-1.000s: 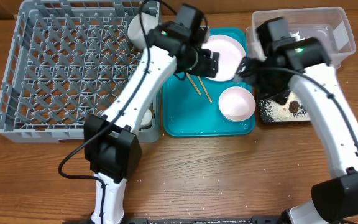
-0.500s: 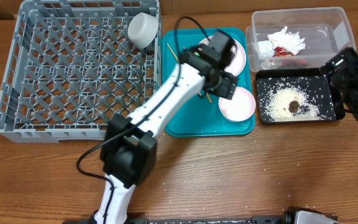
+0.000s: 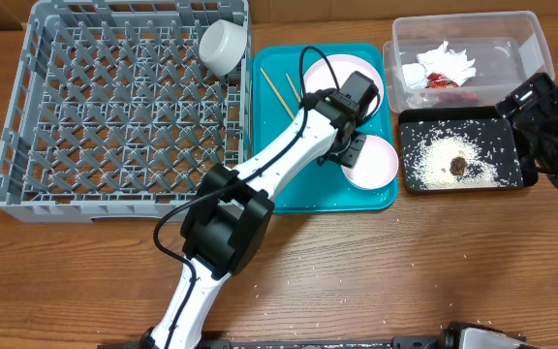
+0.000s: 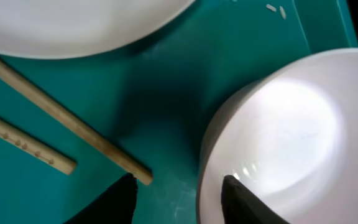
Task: Sort waste into correct bins and load items into the dishwasher
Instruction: 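Grasp the pink bowl with the left gripper and lift it, then carry the pink bowl into the dish rack and release, then move the left gripper to the white plate and grasp its rim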
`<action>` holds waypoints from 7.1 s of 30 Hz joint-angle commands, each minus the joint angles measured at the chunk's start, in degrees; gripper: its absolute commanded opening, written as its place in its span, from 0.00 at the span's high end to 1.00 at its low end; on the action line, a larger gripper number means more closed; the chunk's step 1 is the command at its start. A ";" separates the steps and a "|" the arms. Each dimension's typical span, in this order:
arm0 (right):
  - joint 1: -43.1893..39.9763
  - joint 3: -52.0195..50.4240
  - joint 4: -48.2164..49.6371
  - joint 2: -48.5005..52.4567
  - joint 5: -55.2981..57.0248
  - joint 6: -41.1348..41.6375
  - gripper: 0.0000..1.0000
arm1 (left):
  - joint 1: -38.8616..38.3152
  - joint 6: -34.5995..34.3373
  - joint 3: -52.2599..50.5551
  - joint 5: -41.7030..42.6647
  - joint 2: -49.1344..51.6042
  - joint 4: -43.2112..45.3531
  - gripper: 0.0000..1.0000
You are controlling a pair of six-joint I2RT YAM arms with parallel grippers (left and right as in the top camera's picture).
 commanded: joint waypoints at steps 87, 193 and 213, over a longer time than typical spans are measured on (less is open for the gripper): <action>-0.22 0.76 0.13 -0.39 0.37 0.26 0.00 | 16.87 -21.33 19.04 -74.60 0.74 -36.39 0.96; -0.22 0.76 0.13 -0.39 0.39 0.26 0.00 | 8.85 -9.73 9.68 -4.26 1.03 3.32 0.44; -0.22 0.76 0.13 -0.39 0.39 0.26 0.00 | 8.50 -20.28 -6.05 -4.26 1.11 23.39 0.49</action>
